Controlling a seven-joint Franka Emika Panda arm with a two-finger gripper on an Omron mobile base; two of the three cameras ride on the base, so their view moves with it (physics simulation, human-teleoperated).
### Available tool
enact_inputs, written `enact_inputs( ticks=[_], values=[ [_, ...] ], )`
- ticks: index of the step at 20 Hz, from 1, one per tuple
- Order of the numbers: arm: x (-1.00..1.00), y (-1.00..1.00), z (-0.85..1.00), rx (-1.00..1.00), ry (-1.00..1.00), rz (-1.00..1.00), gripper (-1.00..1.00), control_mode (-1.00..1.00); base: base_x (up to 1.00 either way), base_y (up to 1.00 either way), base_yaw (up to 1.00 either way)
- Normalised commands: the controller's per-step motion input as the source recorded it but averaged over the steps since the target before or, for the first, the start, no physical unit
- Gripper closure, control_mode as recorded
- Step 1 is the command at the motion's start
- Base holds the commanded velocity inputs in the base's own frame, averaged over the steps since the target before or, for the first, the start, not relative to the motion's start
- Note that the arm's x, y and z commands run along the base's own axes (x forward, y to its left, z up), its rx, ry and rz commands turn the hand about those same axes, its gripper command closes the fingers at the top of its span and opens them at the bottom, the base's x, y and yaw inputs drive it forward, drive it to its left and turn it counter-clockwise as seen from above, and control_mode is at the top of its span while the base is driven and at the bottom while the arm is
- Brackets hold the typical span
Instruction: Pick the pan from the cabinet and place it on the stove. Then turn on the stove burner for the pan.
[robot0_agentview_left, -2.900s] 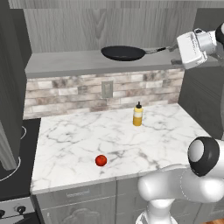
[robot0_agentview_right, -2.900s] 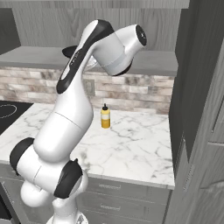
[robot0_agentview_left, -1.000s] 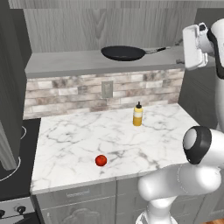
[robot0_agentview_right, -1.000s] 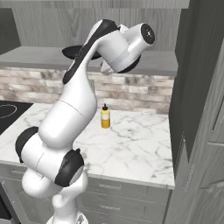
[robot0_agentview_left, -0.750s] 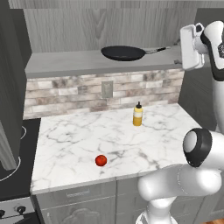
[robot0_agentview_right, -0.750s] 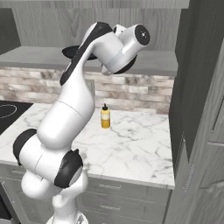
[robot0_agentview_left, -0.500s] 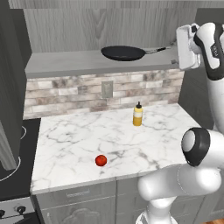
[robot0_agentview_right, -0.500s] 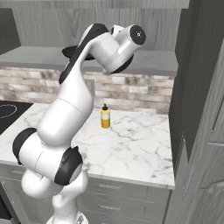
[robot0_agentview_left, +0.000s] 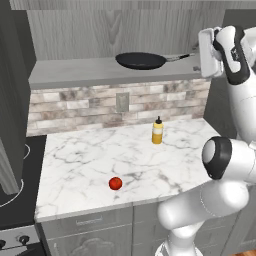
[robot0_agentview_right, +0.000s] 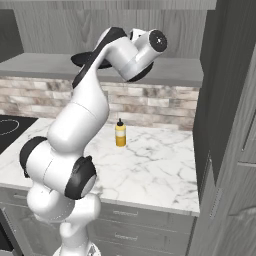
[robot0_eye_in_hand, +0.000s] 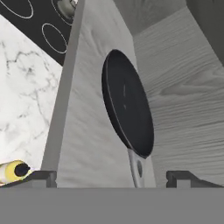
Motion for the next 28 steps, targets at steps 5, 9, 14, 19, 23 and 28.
enact_inputs(
  ticks=[5, 9, 14, 19, 23, 28],
  values=[
    [0.35, -0.20, 0.00, -0.02, -0.07, 0.00, -1.00, -1.00, 0.00, 0.00, 0.00],
    [0.33, -0.09, -0.06, -0.04, -0.05, 0.00, -1.00, -1.00, 0.00, 0.00, 0.00],
    [0.20, -0.02, -0.19, -0.06, -0.03, 0.00, -1.00, -1.00, 0.00, 0.00, 0.00],
    [0.18, 0.00, -0.18, -0.07, -0.02, 0.00, -1.00, -1.00, 0.00, 0.00, 0.00],
    [0.34, 0.00, -0.04, -0.08, -0.04, 0.00, -1.00, -1.00, 0.00, 0.00, 0.00],
    [0.38, 0.00, -0.02, -0.09, -0.04, 0.00, -1.00, -1.00, 0.00, 0.00, 0.00]
  ],
)
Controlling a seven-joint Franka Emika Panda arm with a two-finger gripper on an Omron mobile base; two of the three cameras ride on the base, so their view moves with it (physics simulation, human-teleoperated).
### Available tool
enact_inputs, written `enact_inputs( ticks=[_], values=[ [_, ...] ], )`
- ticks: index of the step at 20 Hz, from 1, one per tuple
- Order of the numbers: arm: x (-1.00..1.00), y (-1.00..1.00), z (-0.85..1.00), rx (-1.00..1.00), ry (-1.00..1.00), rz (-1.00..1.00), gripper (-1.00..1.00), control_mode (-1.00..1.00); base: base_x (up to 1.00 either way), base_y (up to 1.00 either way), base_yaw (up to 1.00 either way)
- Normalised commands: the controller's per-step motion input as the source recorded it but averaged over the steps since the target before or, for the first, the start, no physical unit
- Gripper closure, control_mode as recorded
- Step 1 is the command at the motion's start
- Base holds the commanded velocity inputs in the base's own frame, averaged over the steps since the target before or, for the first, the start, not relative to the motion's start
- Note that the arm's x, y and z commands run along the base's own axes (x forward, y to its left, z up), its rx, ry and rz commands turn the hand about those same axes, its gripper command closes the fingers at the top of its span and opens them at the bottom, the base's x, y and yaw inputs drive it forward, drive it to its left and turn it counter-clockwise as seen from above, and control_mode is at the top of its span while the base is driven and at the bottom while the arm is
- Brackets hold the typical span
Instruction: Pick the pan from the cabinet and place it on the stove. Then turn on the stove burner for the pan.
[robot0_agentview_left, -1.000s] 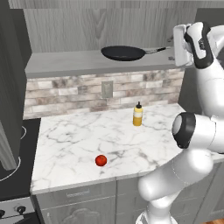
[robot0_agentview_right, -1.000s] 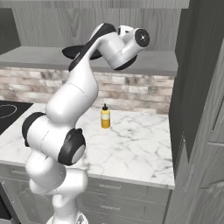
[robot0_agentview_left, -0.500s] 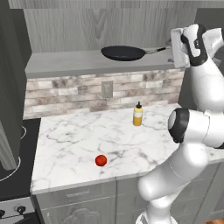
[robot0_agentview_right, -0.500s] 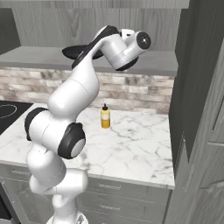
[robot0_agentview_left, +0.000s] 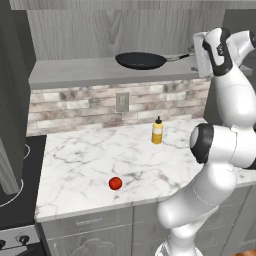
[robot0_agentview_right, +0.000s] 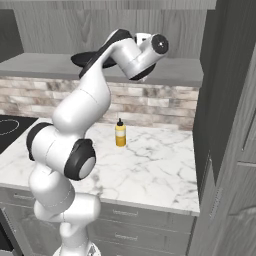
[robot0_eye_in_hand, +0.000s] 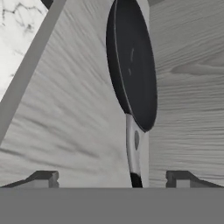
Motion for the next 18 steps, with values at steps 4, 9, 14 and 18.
enact_inputs(
  ticks=[4, 9, 14, 18],
  values=[
    [0.39, 0.00, -0.01, -0.09, -0.06, 0.00, -1.00, -1.00, 0.00, 0.00, 0.00],
    [0.30, 0.00, 0.05, -0.10, -0.11, 0.00, -1.00, -1.00, 0.00, 0.00, 0.00],
    [0.17, 0.00, 0.22, -0.12, -0.13, 0.00, -1.00, -1.00, 0.00, 0.00, 0.00],
    [0.22, 0.00, 0.07, -0.10, -0.04, 0.00, -1.00, -1.00, 0.00, 0.00, 0.00]
  ],
)
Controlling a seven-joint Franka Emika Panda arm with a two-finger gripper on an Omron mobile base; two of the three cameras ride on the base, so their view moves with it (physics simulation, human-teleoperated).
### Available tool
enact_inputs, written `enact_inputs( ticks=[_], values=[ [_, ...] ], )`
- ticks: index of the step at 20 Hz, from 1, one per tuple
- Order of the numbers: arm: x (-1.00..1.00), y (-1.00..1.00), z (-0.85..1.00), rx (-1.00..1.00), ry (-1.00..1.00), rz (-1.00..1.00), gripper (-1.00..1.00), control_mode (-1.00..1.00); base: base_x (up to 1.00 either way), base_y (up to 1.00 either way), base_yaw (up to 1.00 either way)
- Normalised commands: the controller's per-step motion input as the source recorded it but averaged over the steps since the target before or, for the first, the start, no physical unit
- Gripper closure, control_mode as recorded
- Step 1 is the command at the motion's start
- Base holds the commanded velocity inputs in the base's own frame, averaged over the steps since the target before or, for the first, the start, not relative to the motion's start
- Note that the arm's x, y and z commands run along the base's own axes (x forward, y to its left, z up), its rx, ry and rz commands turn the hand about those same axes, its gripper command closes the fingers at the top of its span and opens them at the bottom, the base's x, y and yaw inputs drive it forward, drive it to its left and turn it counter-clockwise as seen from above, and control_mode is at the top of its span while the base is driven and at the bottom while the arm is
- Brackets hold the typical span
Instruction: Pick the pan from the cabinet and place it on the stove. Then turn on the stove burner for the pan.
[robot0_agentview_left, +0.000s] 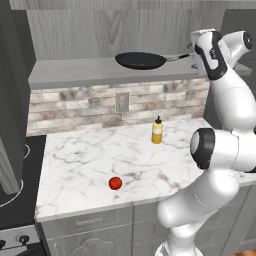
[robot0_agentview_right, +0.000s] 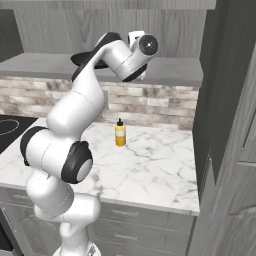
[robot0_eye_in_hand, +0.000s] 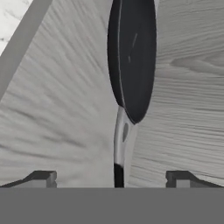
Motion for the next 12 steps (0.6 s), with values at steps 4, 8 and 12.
enact_inputs(
  ticks=[4, 8, 12],
  values=[
    [0.31, 0.00, 0.00, -0.07, 0.03, 0.00, -1.00, -1.00, 0.00, 0.00, 0.00],
    [0.41, 0.00, 0.00, -0.06, 0.14, 0.00, -1.00, -1.00, 0.00, 0.00, 0.00],
    [0.41, -0.01, 0.02, -0.05, 0.07, 0.00, -1.00, -1.00, 0.00, 0.00, 0.00]
  ],
)
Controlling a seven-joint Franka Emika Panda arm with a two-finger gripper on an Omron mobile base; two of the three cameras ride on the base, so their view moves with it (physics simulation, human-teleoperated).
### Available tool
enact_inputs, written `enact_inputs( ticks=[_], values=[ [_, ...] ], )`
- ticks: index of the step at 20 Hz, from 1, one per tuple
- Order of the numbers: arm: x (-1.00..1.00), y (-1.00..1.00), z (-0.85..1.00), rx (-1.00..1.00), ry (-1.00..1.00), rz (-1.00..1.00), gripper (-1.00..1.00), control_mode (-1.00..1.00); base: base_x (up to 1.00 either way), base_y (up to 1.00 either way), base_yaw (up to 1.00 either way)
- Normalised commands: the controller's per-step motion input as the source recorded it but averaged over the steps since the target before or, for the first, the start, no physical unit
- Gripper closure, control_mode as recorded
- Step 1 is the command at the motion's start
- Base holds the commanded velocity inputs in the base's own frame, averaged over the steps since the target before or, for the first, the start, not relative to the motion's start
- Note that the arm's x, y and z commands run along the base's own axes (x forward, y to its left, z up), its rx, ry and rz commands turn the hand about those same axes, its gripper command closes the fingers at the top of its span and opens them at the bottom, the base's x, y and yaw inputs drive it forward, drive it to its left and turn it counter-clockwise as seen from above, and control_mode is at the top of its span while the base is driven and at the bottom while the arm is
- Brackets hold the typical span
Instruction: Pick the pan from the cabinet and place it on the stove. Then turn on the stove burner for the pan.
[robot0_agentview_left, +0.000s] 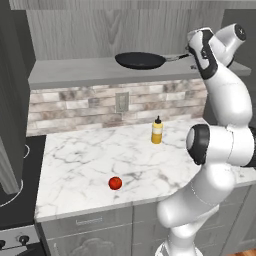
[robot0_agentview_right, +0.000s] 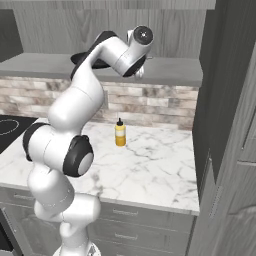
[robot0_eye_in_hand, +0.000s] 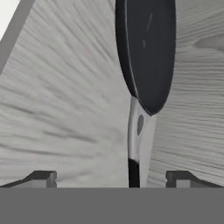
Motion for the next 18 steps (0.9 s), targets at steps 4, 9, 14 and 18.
enact_inputs(
  ticks=[4, 9, 14, 18],
  values=[
    [0.40, -0.01, 0.01, -0.05, 0.03, 0.00, -1.00, -1.00, 0.00, 0.00, 0.00],
    [0.41, -0.02, 0.00, -0.04, 0.00, 0.00, -1.00, -1.00, 0.00, 0.00, 0.00],
    [0.44, 0.00, 0.00, -0.04, 0.00, 0.00, -1.00, -1.00, 0.00, 0.00, 0.00],
    [0.47, 0.00, 0.00, -0.04, 0.02, 0.00, -1.00, -1.00, 0.00, 0.00, 0.00]
  ],
)
